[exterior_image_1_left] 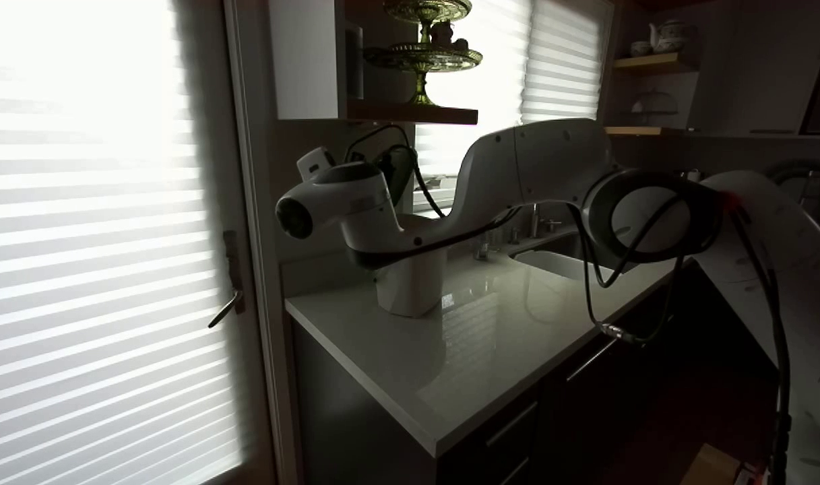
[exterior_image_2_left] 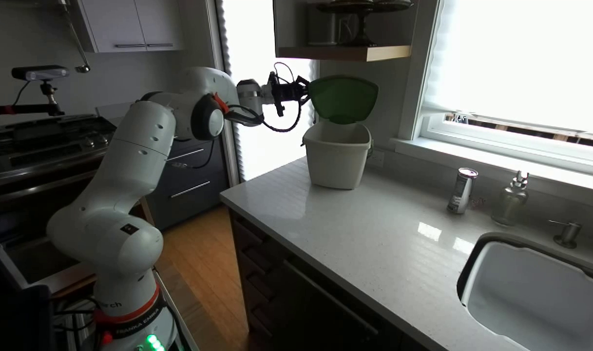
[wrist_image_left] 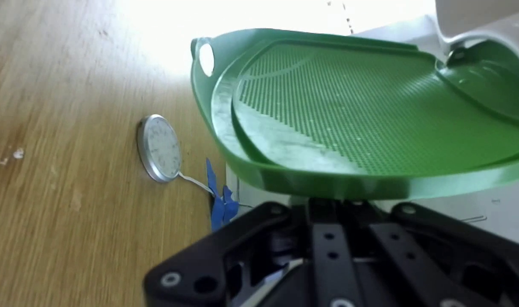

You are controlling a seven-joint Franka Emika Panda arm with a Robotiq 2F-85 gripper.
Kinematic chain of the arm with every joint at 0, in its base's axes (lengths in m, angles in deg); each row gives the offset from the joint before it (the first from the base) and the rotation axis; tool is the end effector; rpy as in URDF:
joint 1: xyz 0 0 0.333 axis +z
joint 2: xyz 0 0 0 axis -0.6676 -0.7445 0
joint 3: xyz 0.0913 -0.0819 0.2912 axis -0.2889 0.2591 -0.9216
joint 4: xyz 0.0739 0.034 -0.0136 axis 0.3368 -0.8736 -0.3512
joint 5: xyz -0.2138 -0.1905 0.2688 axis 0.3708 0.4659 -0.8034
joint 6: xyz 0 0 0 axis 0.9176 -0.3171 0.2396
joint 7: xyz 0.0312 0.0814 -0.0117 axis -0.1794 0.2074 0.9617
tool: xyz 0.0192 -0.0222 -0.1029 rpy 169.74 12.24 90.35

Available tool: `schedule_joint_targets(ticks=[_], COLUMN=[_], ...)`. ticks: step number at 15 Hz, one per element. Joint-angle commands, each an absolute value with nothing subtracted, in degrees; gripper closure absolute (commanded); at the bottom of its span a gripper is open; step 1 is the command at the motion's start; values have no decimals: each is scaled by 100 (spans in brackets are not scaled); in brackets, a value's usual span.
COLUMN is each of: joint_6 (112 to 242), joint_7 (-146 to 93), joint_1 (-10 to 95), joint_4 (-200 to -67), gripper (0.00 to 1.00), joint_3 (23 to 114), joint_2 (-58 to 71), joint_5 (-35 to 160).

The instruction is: Close the bin lid fully

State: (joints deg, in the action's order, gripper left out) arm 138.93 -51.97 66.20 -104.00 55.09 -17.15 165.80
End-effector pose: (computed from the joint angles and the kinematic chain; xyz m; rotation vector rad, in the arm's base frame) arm 0.7060 0.3055 0.5141 1.4549 0.3244 0.8393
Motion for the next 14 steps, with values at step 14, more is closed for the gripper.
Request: schedule_joint_targets(ticks=[14], joint_6=[13254], joint_7=[-3047], joint_1=[6430], joint_4=[-10074], gripper=[100], joint_3=[4893], joint_2=[-1489], joint_5=[14709])
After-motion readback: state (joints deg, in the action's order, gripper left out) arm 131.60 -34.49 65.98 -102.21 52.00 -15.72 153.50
